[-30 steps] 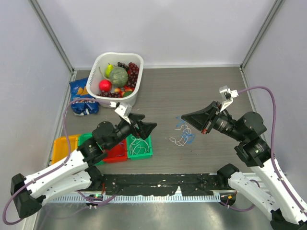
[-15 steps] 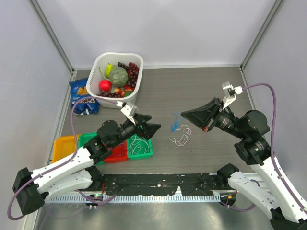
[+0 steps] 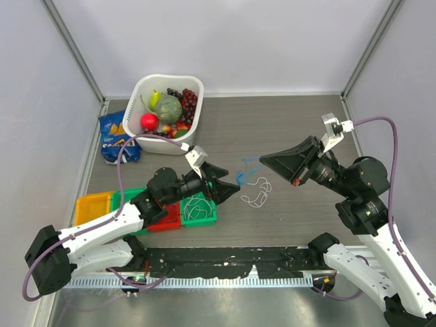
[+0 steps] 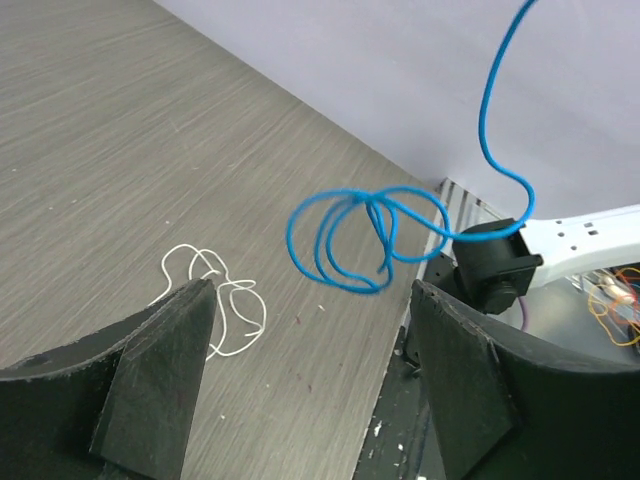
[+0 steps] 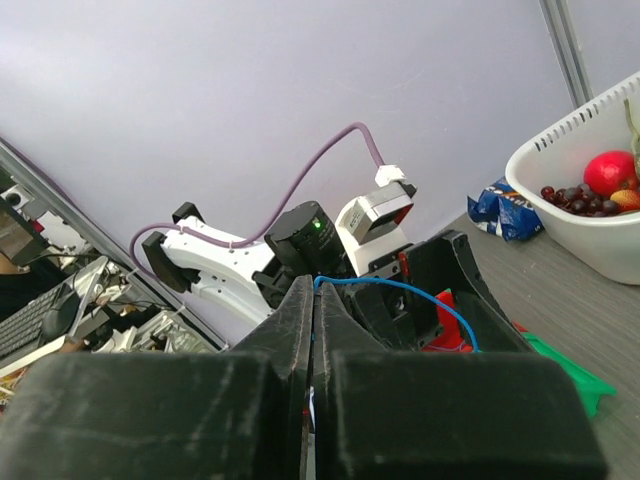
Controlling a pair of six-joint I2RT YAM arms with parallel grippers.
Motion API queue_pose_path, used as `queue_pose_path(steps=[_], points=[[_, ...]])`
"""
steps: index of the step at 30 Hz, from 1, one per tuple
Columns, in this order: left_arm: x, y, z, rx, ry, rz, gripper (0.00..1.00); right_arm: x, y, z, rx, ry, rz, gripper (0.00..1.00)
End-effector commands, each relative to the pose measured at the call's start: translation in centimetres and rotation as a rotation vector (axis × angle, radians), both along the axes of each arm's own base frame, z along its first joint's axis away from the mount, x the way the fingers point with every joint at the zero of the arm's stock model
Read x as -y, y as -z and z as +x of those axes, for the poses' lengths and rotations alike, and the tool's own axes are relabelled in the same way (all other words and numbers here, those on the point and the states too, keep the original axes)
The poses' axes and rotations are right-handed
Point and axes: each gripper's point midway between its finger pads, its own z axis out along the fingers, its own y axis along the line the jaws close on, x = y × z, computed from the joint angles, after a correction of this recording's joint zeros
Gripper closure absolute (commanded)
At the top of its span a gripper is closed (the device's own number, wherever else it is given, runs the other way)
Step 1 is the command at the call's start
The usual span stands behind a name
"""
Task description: Untangle the cables
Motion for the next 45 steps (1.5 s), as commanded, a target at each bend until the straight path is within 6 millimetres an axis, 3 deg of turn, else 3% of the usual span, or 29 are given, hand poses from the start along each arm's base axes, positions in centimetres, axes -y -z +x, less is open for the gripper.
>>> queue_pose_path(steps=[1,9,20,23,33,37,45], points=[[1.0,-4.2,-0.5,0.078,0.062,-0.108,0.19,0.5,-3.5,-1.2,0.081,-0.013,0.069,0.99],[1.9,-4.7,-0.1,0.086,0.079,-0.105,0.22,0.5,-4.2,-1.3,0.092,-0.017,0.08,0.99],[3.2,-5.6,-2.5,0.089,0.247,-0.142,0.27,0.4,-4.3,-1.0,0.094,-0.018,0.083,0.99],[3.1,-5.4,-2.3,0.081,0.233,-0.142,0.29,0.3,-4.5,-1.1,0.097,-0.026,0.089,0.99],[2.7,-6.4,-2.2,0.087,0.209,-0.169,0.45,0.3,-4.5,-1.1,0.1,-0.032,0.09,0.99],[1.8,-7.0,-1.6,0.068,0.171,-0.194,0.6,0.3,-4.3,-1.1,0.096,-0.032,0.088,0.99],[1.0,-8.9,-1.7,0.019,0.204,-0.27,0.53,0.3,-4.2,-1.3,0.097,-0.032,0.09,0.99]])
